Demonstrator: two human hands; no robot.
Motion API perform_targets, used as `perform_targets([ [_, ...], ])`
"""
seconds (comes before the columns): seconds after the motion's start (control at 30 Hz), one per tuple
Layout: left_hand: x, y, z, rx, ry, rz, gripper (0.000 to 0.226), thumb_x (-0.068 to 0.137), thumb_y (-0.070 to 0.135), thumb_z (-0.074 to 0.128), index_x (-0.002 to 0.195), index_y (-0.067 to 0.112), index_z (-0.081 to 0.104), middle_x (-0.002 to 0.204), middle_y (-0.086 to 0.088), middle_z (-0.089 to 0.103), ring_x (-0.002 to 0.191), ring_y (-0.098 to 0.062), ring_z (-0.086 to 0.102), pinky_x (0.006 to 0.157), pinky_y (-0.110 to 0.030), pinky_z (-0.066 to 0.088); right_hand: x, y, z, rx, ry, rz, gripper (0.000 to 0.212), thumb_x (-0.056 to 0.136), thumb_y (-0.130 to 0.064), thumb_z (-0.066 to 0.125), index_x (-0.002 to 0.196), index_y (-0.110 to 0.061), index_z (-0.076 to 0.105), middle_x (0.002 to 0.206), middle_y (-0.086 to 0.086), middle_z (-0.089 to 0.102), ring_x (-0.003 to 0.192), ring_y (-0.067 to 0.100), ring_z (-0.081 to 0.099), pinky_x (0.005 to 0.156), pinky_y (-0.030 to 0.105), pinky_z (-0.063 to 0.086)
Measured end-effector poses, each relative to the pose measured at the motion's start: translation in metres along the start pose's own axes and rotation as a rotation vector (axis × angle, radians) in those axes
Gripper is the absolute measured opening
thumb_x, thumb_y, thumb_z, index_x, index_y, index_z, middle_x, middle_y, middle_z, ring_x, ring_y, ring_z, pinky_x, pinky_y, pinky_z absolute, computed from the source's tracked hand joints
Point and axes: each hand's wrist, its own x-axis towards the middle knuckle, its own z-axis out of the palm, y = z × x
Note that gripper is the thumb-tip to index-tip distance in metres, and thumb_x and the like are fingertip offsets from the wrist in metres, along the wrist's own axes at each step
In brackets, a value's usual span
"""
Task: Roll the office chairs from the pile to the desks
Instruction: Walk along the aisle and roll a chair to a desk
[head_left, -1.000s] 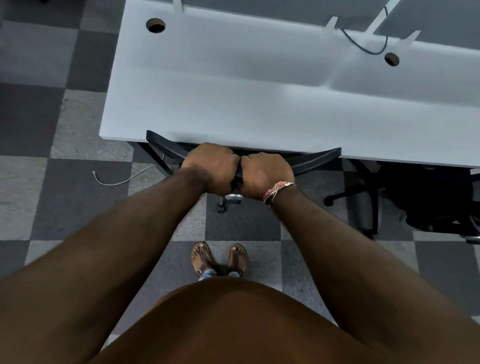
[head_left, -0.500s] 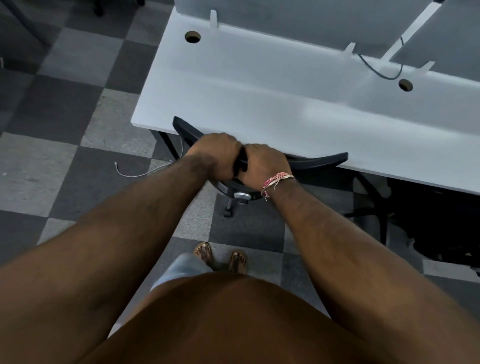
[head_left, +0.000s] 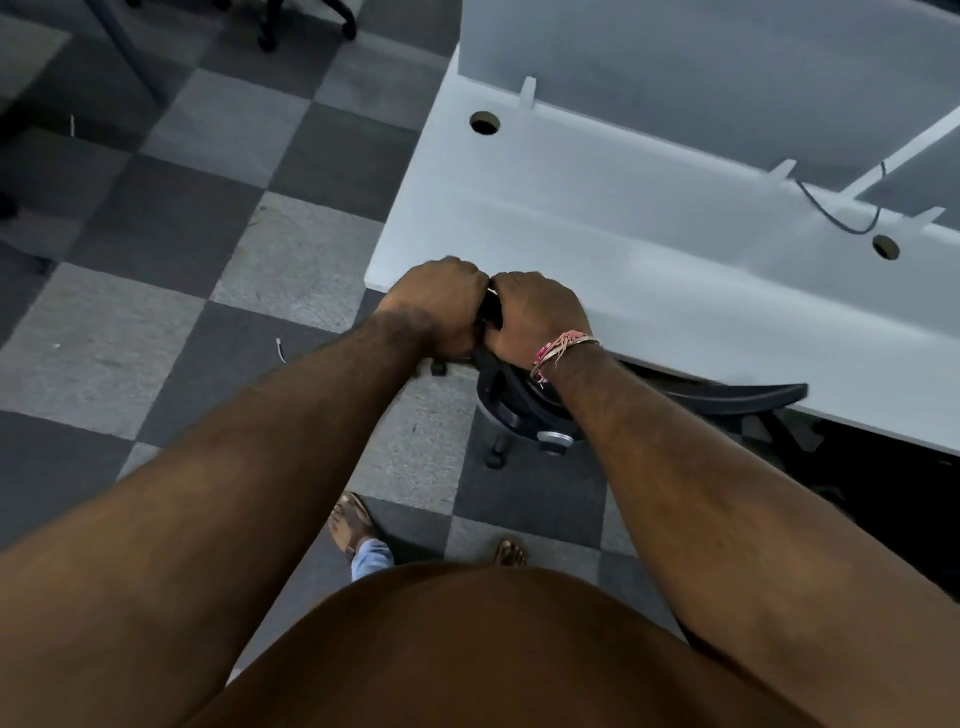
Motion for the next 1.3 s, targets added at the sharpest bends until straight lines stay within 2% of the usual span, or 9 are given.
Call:
perform_targets([
  [0.03, -0.003, -0.048, -0.012, 0.018, -0.013, -0.011, 0.029, 0.086, 0.032, 0.065, 0.108, 0.014, 0.067, 0.107, -0.009, 0.069, 0.105, -0.029, 0.063, 0.082, -0.041, 0.056, 0.034, -0.036, 0.004, -0.007, -0.011, 0.001, 0.032, 0.080, -0.041, 0.059, 0.101, -0.016, 0.060, 0.097, 0.003, 0.067, 0.092, 0.029, 0.061, 0.064, 0.032, 0.038],
  [0.13, -0.006, -0.088, -0.021, 0.055, -0.016, -0.033, 0.034, 0.088, 0.034, 0.067, 0.114, 0.013, 0.066, 0.112, -0.009, 0.068, 0.109, -0.030, 0.064, 0.082, -0.042, 0.055, 0.063, -0.069, 0.006, -0.016, -0.026, -0.008, 0.041, 0.082, -0.043, 0.059, 0.114, -0.017, 0.061, 0.104, 0.002, 0.067, 0.099, 0.027, 0.061, 0.071, 0.034, 0.044],
  [0.3, -0.008, -0.177, -0.045, 0.108, -0.059, -0.055, 0.035, 0.087, 0.039, 0.067, 0.113, 0.016, 0.067, 0.111, -0.008, 0.069, 0.102, -0.032, 0.067, 0.080, -0.043, 0.059, 0.130, -0.134, 0.016, -0.010, -0.008, -0.019, 0.043, 0.082, -0.045, 0.059, 0.114, -0.016, 0.061, 0.105, 0.003, 0.068, 0.099, 0.027, 0.061, 0.072, 0.034, 0.045],
  [0.57, 0.040, -0.282, -0.068, 0.122, -0.110, -0.095, 0.033, 0.085, 0.037, 0.067, 0.112, 0.018, 0.068, 0.110, -0.009, 0.070, 0.101, -0.032, 0.069, 0.081, -0.042, 0.059, 0.246, -0.173, 0.024, -0.012, -0.052, -0.052, 0.041, 0.082, -0.043, 0.061, 0.111, -0.013, 0.061, 0.105, 0.007, 0.068, 0.098, 0.028, 0.062, 0.075, 0.034, 0.047],
  [0.87, 0.172, -0.382, -0.110, 0.186, -0.163, -0.094, 0.032, 0.087, 0.038, 0.067, 0.112, 0.017, 0.069, 0.104, -0.008, 0.070, 0.095, -0.031, 0.069, 0.076, -0.041, 0.059, 0.417, -0.149, 0.038, -0.017, -0.068, -0.003, 0.040, 0.083, -0.045, 0.058, 0.110, -0.015, 0.062, 0.105, 0.005, 0.069, 0.097, 0.026, 0.062, 0.078, 0.035, 0.047],
  [1.03, 0.261, -0.430, -0.160, 0.230, -0.147, -0.073, 0.026, 0.088, 0.032, 0.069, 0.110, 0.017, 0.071, 0.105, -0.008, 0.071, 0.094, -0.031, 0.070, 0.076, -0.041, 0.059, 0.519, -0.126, 0.013, -0.009, -0.029, 0.028, 0.039, 0.086, -0.043, 0.055, 0.112, -0.015, 0.062, 0.109, 0.006, 0.068, 0.099, 0.027, 0.063, 0.075, 0.034, 0.045],
  [1.17, 0.336, -0.457, -0.188, 0.258, -0.134, -0.022, 0.021, 0.089, 0.026, 0.069, 0.107, 0.018, 0.071, 0.100, -0.006, 0.070, 0.088, -0.027, 0.069, 0.071, -0.038, 0.057, 0.587, -0.095, -0.007, -0.023, 0.001, 0.081, 0.039, 0.087, -0.041, 0.055, 0.115, -0.014, 0.060, 0.112, 0.006, 0.067, 0.103, 0.027, 0.061, 0.075, 0.034, 0.044],
  [1.3, 0.419, -0.485, -0.198, 0.260, -0.118, 0.067, 0.022, 0.091, 0.028, 0.069, 0.111, 0.018, 0.070, 0.103, -0.005, 0.070, 0.091, -0.026, 0.069, 0.071, -0.037, 0.054, 0.652, -0.058, -0.007, -0.039, 0.008, 0.152, 0.036, 0.087, -0.039, 0.059, 0.113, -0.013, 0.061, 0.108, 0.007, 0.068, 0.099, 0.029, 0.062, 0.072, 0.034, 0.043],
])
